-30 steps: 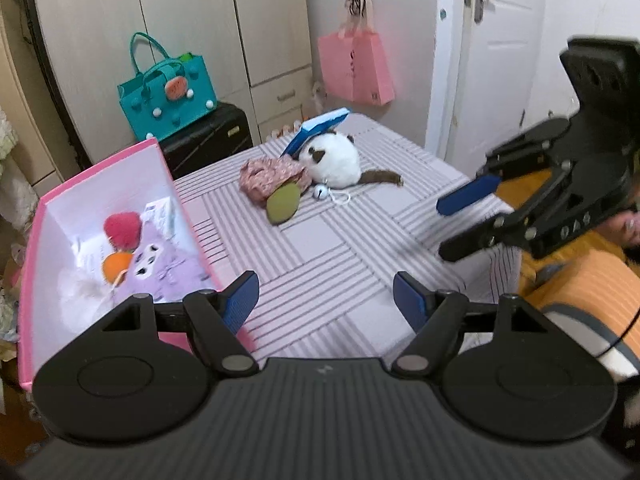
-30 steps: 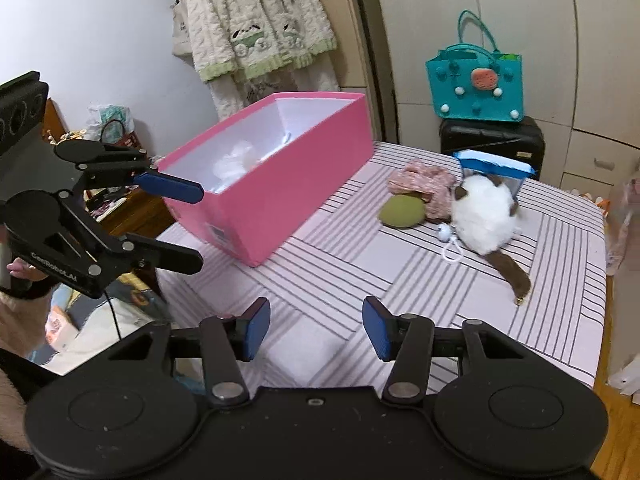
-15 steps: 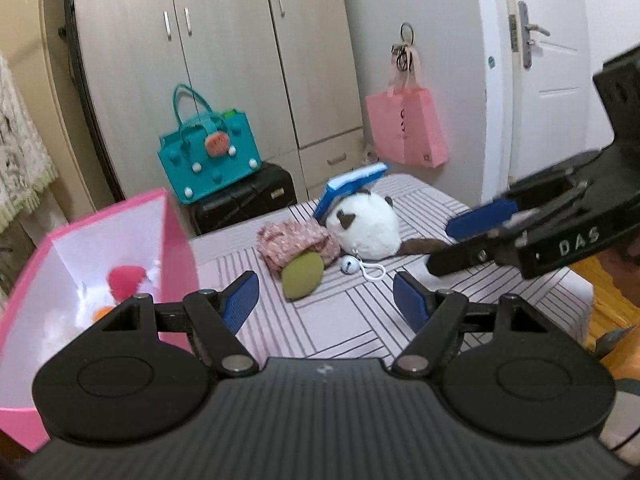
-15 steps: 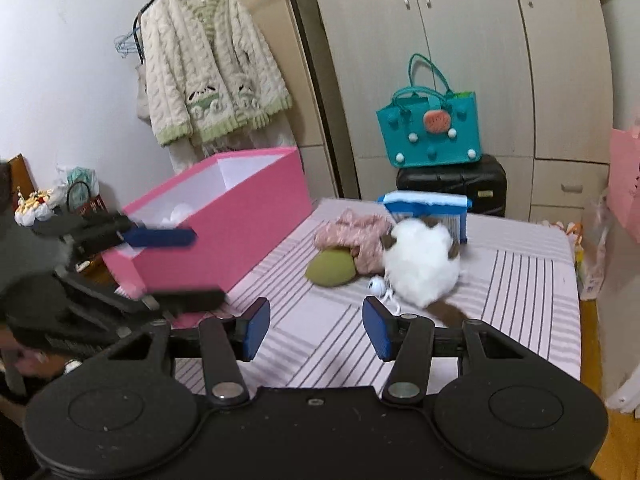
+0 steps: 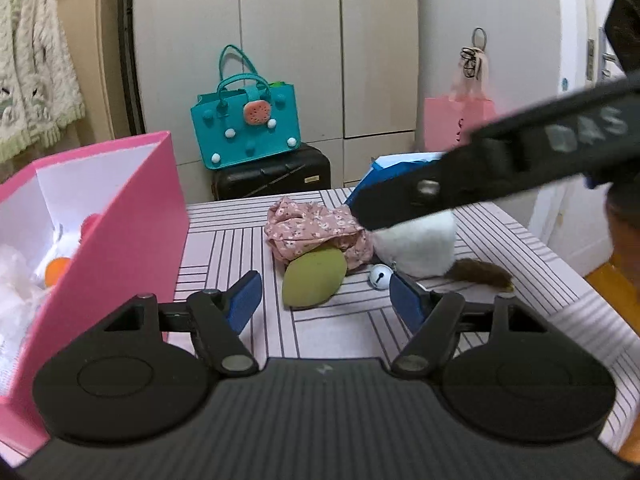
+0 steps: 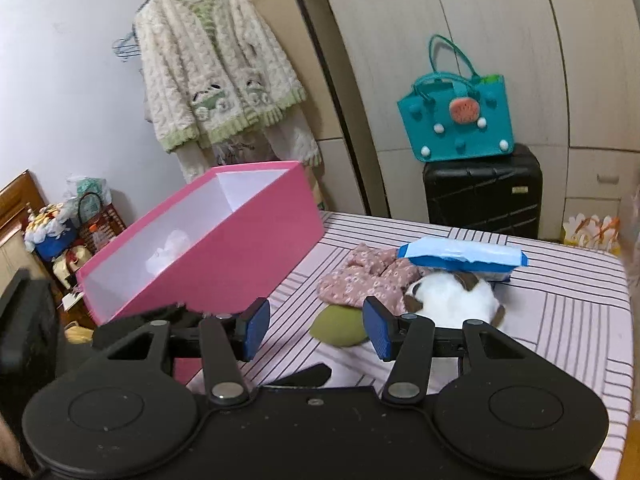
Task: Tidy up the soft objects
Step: 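Grasp the pink floral cloth with the right tool while the left tool grasps the green sponge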
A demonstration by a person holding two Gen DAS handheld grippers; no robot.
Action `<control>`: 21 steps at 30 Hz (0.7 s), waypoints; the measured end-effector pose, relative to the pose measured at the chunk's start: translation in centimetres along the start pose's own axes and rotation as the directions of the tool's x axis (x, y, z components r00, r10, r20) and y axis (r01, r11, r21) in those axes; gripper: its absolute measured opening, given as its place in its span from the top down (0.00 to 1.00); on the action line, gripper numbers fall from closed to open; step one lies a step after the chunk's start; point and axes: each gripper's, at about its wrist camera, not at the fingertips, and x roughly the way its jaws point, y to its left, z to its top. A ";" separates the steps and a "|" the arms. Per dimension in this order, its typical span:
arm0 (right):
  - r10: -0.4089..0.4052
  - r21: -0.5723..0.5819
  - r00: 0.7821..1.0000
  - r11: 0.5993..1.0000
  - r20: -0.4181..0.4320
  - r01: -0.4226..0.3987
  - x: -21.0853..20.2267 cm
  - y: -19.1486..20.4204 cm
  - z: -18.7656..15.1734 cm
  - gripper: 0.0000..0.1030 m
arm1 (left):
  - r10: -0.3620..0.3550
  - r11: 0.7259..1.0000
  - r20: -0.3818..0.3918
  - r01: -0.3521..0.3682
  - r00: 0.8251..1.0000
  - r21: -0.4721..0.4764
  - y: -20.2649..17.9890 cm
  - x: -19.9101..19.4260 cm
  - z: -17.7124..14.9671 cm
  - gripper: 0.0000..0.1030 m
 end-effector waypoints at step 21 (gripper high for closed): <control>-0.107 -0.083 0.989 0.992 -0.104 0.098 7.7 -1.2 2.2 0.32 | 0.031 0.998 -0.057 -0.034 0.998 -0.047 0.3 5.1 0.2 0.43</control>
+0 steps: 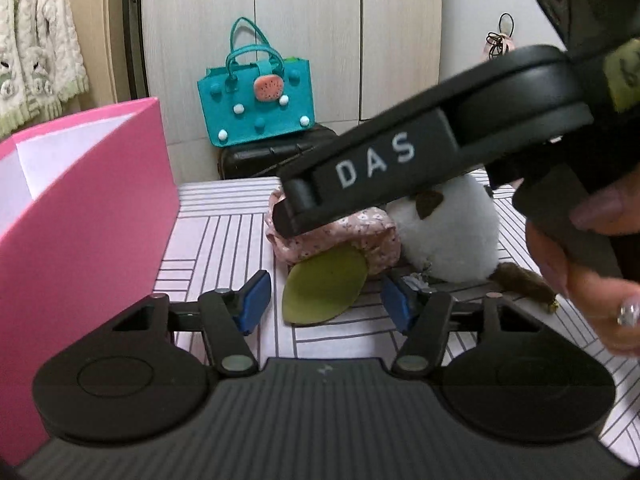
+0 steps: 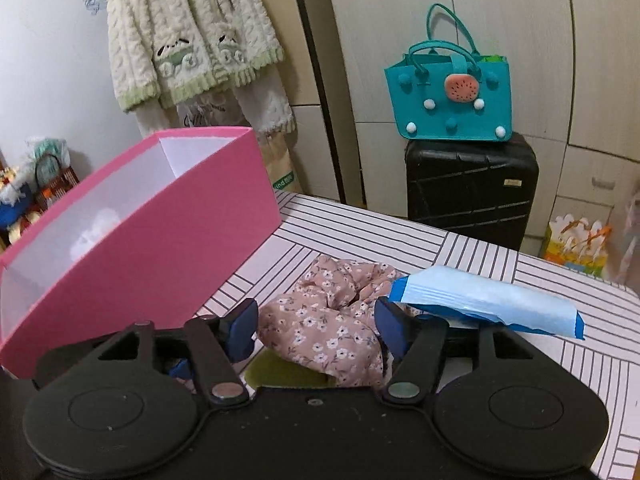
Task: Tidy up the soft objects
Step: 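Grasp the pink floral cloth with the right tool while the left tool grasps the green sponge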
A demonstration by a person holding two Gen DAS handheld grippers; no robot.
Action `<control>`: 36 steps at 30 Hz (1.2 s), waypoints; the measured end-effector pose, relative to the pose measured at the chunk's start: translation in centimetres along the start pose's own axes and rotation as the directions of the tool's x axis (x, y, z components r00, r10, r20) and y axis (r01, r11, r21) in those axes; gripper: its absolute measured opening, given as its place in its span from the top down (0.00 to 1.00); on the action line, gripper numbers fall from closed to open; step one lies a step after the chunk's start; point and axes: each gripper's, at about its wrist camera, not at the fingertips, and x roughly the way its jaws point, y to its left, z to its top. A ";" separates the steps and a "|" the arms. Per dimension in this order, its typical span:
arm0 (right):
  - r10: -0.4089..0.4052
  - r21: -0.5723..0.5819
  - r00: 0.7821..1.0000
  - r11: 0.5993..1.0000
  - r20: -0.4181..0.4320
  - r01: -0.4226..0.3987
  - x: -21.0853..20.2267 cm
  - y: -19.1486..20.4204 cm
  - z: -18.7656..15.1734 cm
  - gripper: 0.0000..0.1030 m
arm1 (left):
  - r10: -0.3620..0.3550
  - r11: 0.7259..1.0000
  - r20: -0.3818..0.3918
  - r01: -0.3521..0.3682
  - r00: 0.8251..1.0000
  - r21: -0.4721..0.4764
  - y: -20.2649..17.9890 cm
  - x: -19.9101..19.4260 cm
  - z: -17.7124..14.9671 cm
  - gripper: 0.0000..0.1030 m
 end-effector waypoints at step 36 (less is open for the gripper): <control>-0.077 -0.059 0.996 0.995 0.053 0.080 -6.9 4.0 -0.6 0.97 | -0.155 0.982 -0.030 0.151 0.987 -0.117 2.4 -5.1 -0.9 0.63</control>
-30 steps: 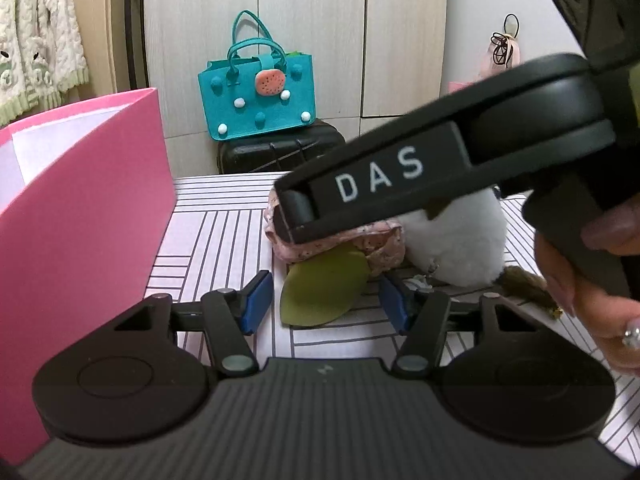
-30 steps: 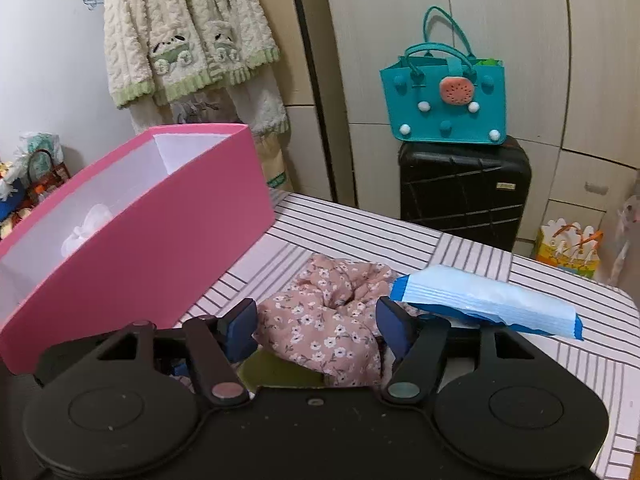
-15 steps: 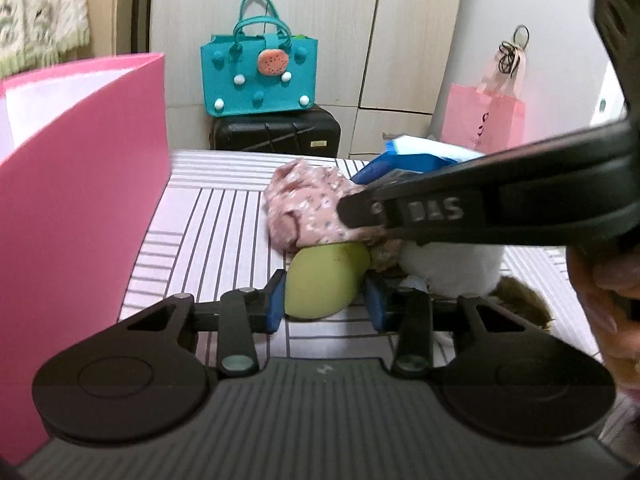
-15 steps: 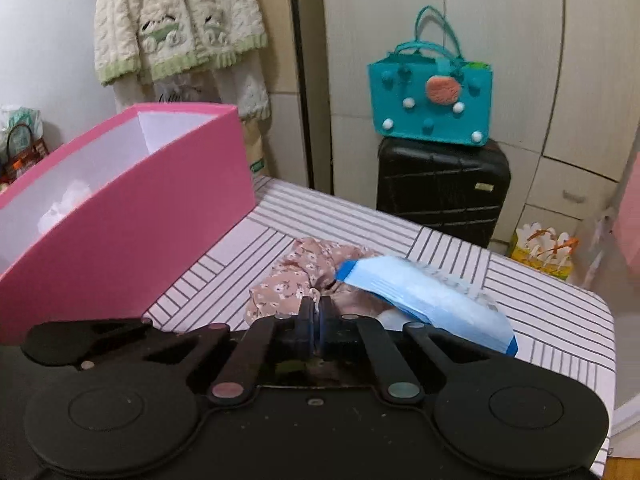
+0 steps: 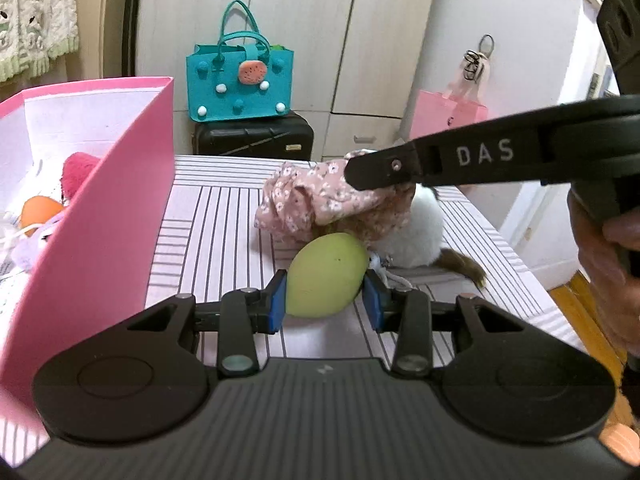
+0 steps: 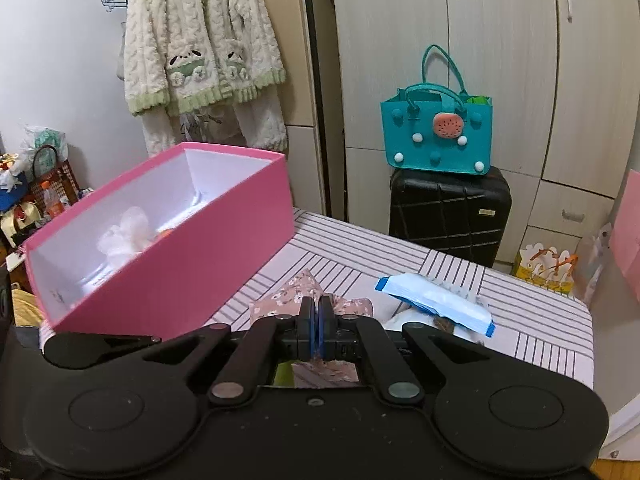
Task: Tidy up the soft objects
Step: 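Grasp the pink floral cloth with the right tool while the left tool grasps the green sponge, then lift and carry the floral cloth and green sponge over the pink box with both tools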
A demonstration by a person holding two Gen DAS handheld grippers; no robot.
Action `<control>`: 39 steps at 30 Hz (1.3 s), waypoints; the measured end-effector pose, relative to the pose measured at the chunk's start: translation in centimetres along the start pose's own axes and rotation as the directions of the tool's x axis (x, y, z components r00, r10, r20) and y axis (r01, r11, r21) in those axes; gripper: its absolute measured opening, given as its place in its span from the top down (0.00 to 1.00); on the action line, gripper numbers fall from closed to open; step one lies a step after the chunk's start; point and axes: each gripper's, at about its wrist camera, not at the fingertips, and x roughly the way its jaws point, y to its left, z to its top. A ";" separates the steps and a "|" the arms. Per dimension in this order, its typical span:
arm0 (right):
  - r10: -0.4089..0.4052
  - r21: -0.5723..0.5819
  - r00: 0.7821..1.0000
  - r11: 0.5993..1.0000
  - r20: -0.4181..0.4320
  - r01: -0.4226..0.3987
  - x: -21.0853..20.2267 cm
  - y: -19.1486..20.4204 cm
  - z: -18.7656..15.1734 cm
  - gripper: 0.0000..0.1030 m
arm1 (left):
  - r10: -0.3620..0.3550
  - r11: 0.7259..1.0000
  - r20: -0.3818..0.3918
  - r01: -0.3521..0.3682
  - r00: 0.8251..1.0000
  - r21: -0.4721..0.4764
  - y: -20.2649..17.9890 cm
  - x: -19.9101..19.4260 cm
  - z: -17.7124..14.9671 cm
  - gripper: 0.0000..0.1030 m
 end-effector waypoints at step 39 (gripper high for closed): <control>0.179 0.061 0.961 0.984 -0.211 -0.170 -6.4 8.1 -1.1 0.97 | -0.141 0.970 -0.327 0.197 0.934 0.142 3.6 -12.0 2.4 0.63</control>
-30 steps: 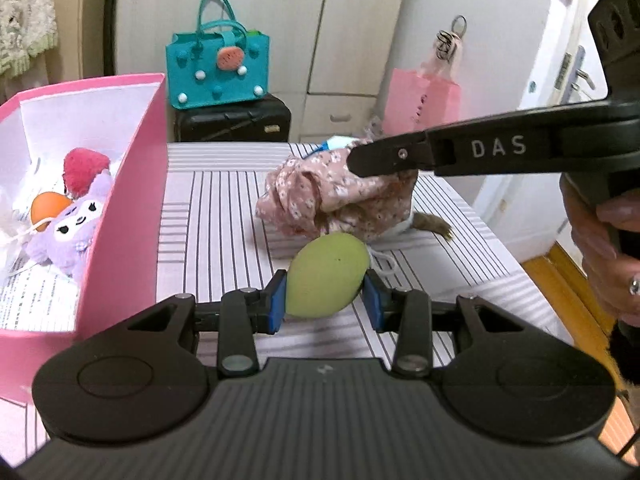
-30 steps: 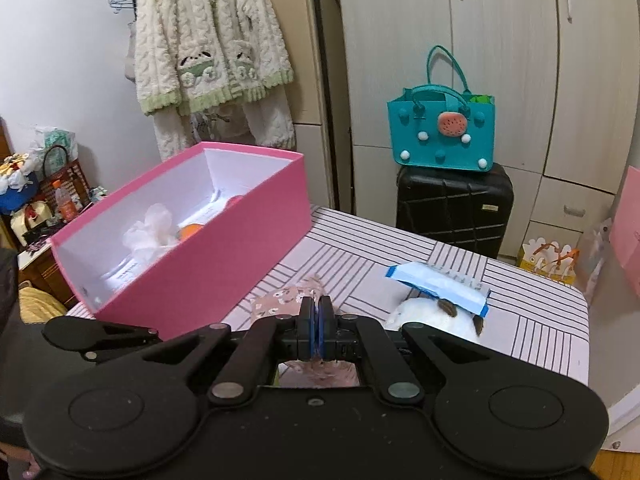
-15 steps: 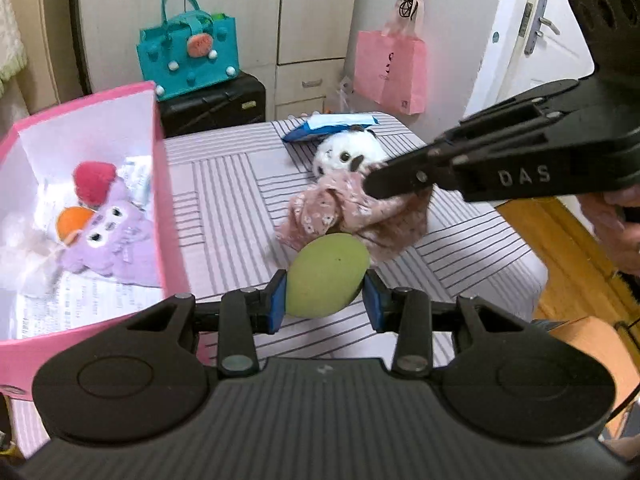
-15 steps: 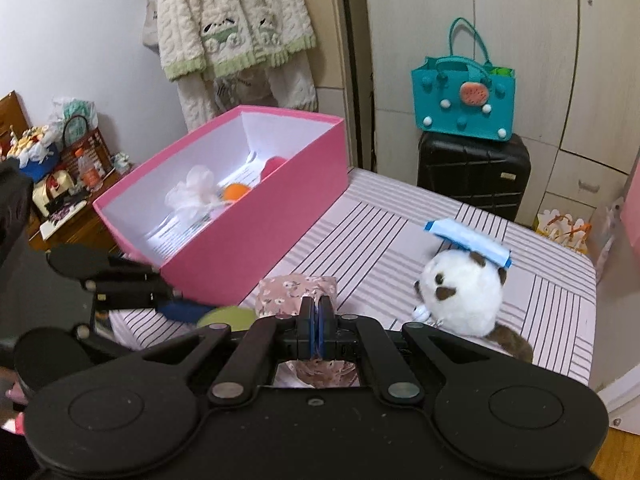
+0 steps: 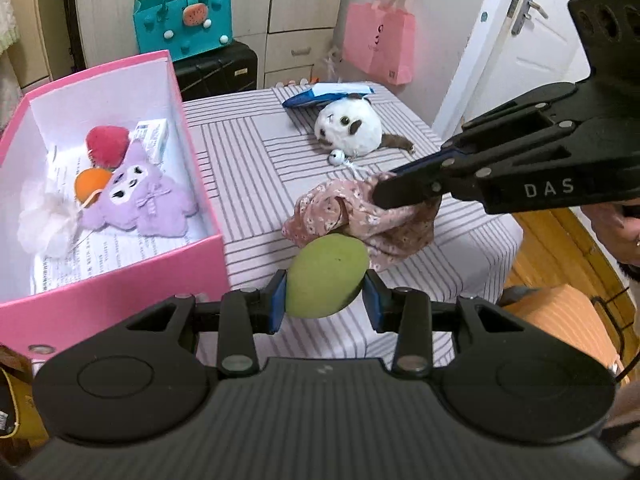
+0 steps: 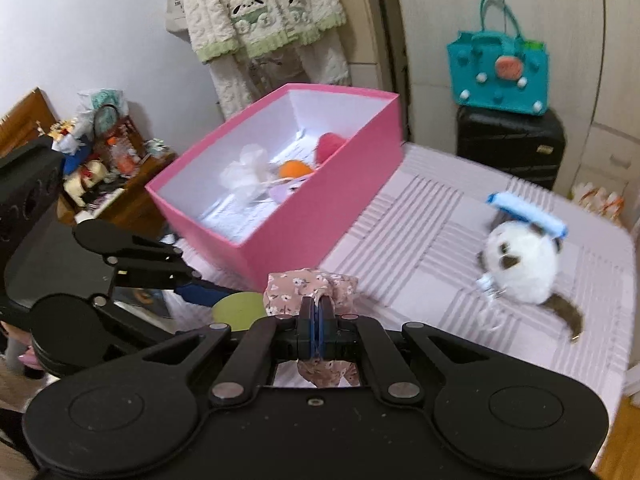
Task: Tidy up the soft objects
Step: 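Lift and carry the floral cloth and green sponge over the pink box with both tools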
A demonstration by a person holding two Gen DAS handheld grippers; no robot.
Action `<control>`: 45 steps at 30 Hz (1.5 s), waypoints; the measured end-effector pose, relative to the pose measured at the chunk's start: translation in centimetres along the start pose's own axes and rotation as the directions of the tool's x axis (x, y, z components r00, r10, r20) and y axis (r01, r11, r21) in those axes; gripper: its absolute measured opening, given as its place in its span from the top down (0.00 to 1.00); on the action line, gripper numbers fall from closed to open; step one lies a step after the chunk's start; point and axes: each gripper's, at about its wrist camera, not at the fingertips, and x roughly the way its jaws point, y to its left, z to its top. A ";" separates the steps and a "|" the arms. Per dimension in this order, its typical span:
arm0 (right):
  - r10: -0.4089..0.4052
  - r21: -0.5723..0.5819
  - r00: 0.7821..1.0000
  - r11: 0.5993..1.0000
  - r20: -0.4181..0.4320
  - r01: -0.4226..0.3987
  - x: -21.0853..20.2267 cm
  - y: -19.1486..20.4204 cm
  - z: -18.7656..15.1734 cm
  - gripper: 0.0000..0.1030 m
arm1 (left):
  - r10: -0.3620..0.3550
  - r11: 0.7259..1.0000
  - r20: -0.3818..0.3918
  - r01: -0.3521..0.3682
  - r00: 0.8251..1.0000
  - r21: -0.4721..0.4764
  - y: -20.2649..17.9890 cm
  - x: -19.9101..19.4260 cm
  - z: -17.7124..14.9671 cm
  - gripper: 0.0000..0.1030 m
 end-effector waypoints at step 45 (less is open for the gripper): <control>0.041 -0.148 0.985 0.989 0.170 -0.016 13.8 6.1 19.5 0.97 | 0.172 0.985 -0.046 -0.172 0.984 -0.001 17.4 0.9 4.4 0.61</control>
